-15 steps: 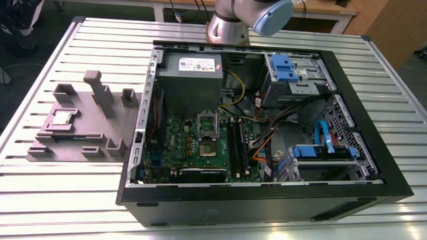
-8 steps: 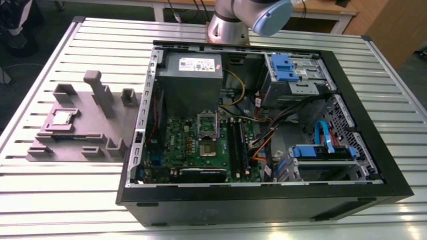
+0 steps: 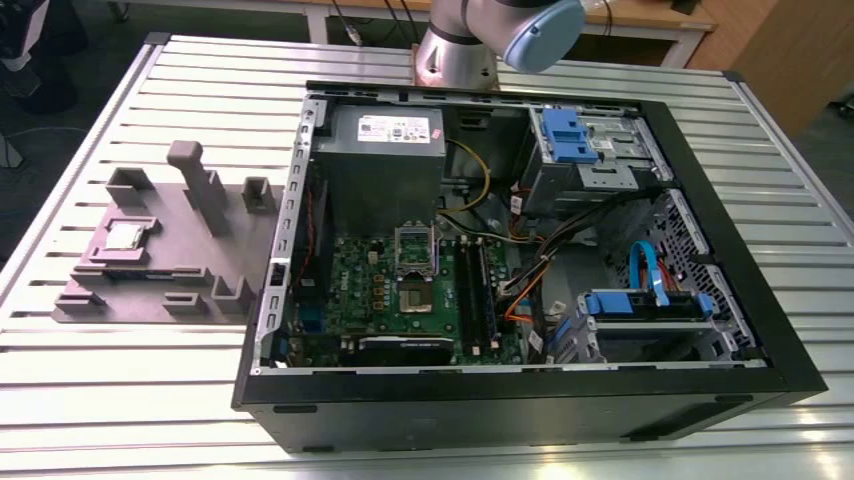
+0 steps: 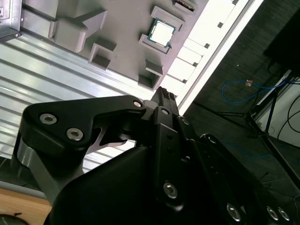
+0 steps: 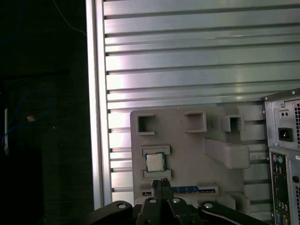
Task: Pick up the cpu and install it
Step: 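Pick up the cpu and move it towards the insertion slot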
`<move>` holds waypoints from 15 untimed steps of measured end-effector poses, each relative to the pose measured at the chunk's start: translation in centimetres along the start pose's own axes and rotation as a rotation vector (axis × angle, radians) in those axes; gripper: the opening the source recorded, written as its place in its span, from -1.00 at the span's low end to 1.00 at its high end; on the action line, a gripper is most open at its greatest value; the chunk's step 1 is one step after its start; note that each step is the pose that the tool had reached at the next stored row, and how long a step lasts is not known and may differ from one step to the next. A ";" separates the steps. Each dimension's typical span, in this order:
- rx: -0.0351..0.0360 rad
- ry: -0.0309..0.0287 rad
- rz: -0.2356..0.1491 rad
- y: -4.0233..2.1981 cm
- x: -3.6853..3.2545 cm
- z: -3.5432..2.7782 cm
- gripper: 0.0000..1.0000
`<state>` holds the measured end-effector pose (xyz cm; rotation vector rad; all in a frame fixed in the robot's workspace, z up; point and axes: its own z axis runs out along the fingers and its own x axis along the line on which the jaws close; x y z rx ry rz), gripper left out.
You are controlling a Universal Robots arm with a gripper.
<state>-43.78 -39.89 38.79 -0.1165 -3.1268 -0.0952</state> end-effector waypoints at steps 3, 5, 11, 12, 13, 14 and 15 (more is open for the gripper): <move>0.0000 0.0009 0.000 0.00 0.00 0.02 -0.79; 0.0000 0.0010 0.000 0.00 0.00 0.02 -0.79; 0.0001 0.0012 0.000 0.00 0.00 0.02 -0.79; 0.0000 0.0012 0.000 0.00 0.00 0.02 -0.76; 0.0000 0.0013 0.000 0.00 0.00 0.03 -0.65; 0.0001 0.0013 0.000 0.00 0.00 0.03 -0.65; 0.0000 0.0013 0.000 0.00 0.00 0.03 -0.53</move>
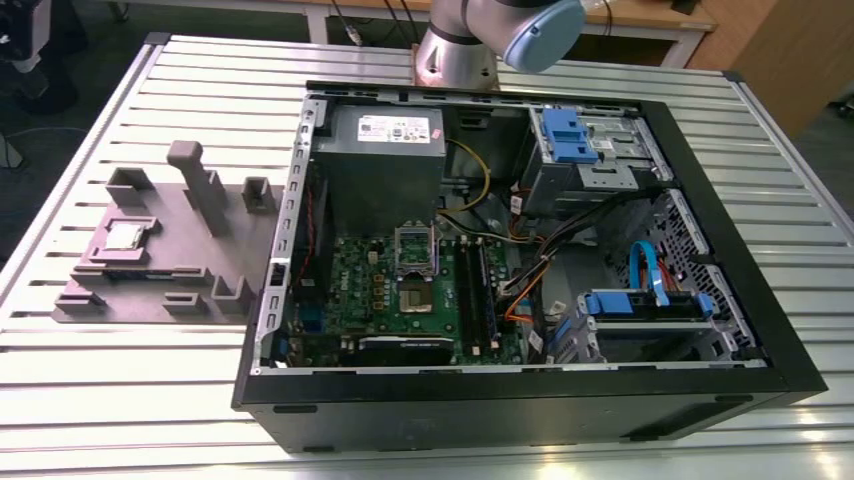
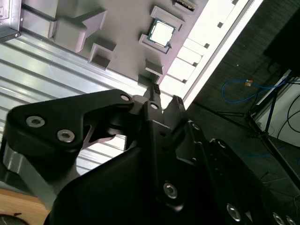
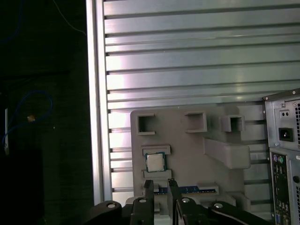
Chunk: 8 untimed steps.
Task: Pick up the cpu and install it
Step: 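Pick up the cpu and move it towards the insertion slot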
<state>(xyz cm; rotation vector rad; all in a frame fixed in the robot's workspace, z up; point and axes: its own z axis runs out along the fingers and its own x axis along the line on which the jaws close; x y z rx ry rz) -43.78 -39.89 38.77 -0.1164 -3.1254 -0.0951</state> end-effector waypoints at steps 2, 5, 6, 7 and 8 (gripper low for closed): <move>0.0000 0.0000 0.000 0.00 0.00 0.00 -0.41; 0.0000 0.0001 0.000 0.00 0.00 0.00 -0.18; 0.0000 0.0002 0.000 0.00 0.00 0.01 -0.06; 0.0000 0.0002 0.000 0.00 0.00 0.01 0.06; 0.0001 0.0002 0.000 0.00 0.00 0.02 0.06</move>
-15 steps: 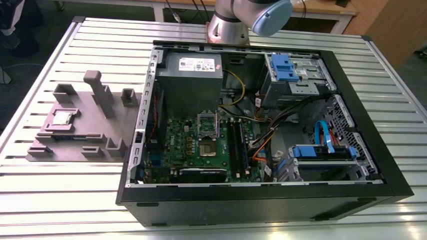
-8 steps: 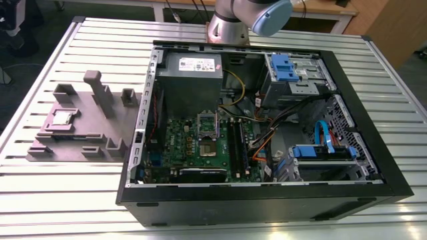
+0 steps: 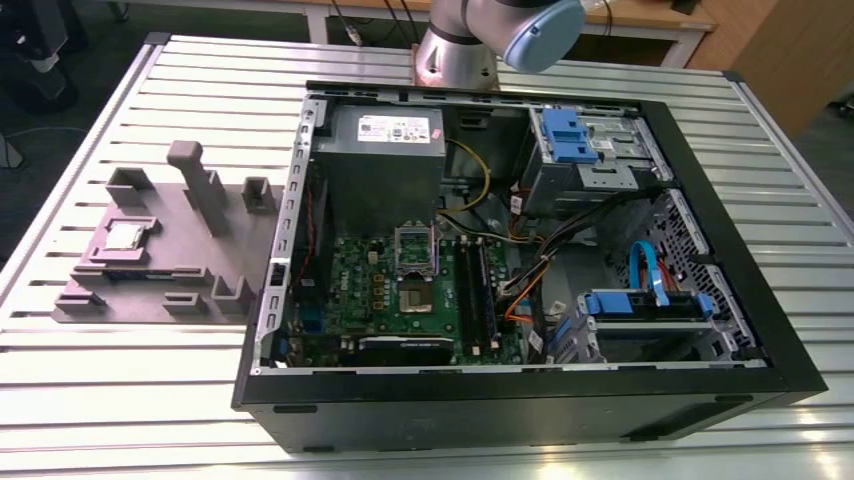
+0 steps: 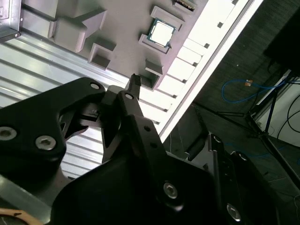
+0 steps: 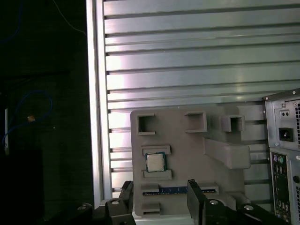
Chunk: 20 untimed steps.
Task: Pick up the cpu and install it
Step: 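Pick up the cpu and move it towards the insertion slot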
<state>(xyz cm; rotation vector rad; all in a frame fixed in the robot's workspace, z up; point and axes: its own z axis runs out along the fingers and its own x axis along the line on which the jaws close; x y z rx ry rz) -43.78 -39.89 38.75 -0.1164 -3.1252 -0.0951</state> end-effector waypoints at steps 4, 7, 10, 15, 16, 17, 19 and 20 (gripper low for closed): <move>-0.0012 0.0013 -0.011 -0.03 0.04 0.17 0.18; -0.0008 0.0036 -0.038 -0.03 0.05 0.27 0.18; -0.0010 0.0041 -0.045 -0.03 0.06 0.31 0.18; -0.0021 0.0043 -0.045 -0.04 0.05 0.51 0.18; -0.0021 0.0043 -0.045 -0.05 0.05 0.57 0.18; -0.0021 0.0043 -0.045 -0.05 0.05 0.63 0.18; -0.0020 0.0045 -0.045 -0.05 0.04 0.69 0.18; -0.0021 0.0044 -0.045 -0.06 0.04 0.73 0.18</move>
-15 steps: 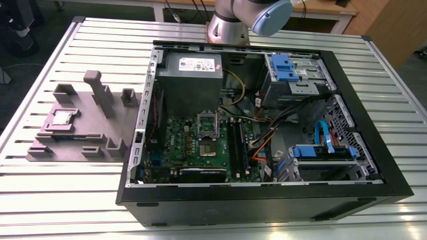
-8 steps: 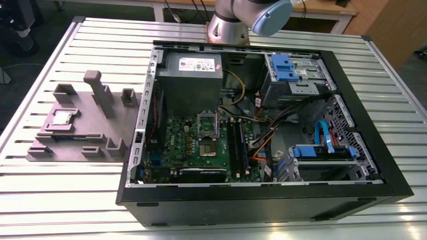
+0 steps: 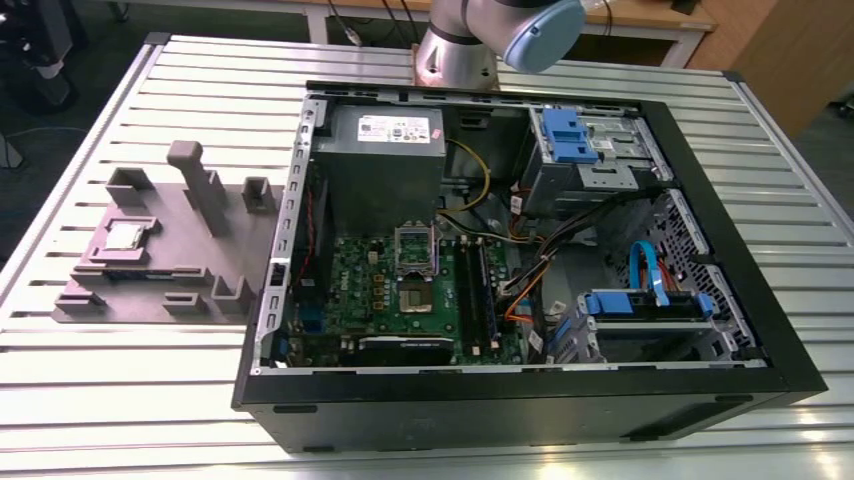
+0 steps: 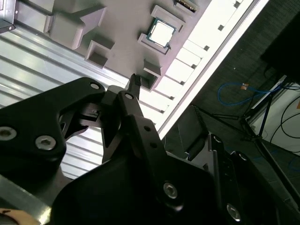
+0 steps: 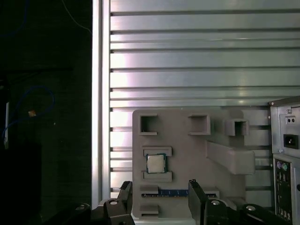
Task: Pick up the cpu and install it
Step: 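Pick up the cpu and move it towards the insertion slot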
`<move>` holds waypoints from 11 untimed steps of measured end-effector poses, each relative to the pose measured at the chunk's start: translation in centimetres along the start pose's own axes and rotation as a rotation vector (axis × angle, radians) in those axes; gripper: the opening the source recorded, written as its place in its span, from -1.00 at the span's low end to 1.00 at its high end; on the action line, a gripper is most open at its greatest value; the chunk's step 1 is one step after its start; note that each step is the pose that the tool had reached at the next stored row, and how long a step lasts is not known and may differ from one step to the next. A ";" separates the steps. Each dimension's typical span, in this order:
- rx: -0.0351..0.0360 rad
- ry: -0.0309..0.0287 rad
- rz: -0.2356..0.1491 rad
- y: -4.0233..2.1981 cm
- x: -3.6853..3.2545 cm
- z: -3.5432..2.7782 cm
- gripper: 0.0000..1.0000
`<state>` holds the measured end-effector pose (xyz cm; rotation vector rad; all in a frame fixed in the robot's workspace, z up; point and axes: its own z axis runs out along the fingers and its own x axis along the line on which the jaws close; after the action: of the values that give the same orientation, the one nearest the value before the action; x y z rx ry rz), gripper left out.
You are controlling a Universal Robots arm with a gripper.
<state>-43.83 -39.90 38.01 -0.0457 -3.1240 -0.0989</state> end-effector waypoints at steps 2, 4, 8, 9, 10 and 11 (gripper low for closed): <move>0.0000 -0.0001 0.000 -0.01 0.00 0.10 0.18; 0.0001 0.0001 0.000 -0.01 0.00 0.14 0.18; 0.0000 -0.0003 0.000 -0.01 0.00 0.21 0.18; 0.0000 -0.0003 0.000 -0.01 0.00 0.21 0.18; 0.0000 -0.0003 0.000 -0.01 0.00 0.22 0.18; 0.0000 -0.0003 0.000 -0.02 0.00 0.22 0.18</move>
<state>-43.84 -39.90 37.79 -0.0456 -3.1243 -0.0989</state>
